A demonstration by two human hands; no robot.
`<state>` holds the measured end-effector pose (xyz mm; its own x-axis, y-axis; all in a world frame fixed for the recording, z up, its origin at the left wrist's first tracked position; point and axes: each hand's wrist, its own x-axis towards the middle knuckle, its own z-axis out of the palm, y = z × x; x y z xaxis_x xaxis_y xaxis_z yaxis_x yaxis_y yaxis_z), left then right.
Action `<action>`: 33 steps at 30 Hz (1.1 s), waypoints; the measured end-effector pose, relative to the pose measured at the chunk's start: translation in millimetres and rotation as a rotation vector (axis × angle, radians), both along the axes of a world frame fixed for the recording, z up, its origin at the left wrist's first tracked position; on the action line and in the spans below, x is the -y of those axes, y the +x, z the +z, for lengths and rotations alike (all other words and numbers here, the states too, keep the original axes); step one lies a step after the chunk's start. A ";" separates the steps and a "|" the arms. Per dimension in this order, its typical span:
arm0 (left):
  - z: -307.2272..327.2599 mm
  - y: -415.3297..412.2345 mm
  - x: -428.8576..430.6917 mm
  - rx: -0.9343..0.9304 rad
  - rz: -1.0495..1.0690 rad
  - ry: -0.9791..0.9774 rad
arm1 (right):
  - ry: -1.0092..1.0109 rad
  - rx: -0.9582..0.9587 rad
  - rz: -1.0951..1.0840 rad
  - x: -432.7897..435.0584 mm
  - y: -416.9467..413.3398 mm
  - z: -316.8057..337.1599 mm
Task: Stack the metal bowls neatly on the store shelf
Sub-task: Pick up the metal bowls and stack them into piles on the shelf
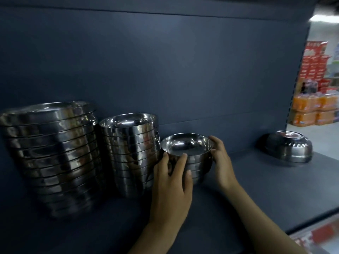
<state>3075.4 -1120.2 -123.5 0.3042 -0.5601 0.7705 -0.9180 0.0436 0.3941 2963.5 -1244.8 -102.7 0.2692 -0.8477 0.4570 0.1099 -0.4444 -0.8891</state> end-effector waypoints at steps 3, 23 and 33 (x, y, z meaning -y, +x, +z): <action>0.7 -0.8 -1.4 0.057 0.051 0.033 | 0.008 -0.039 0.017 -3.8 -3.9 -2.0; 33.9 -85.4 41.1 0.046 -0.443 0.304 | 0.039 -0.363 -0.667 33.1 -123.1 4.3; 10.8 -164.3 211.4 -0.394 -0.539 0.560 | 0.222 -0.356 -0.801 97.1 -212.6 -5.7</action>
<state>2911.1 -1331.6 -112.7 0.0753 -0.9694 0.2335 -0.6207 0.1377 0.7719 2750.9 -1341.9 -108.4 -0.3459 -0.9007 0.2630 -0.4563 -0.0834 -0.8859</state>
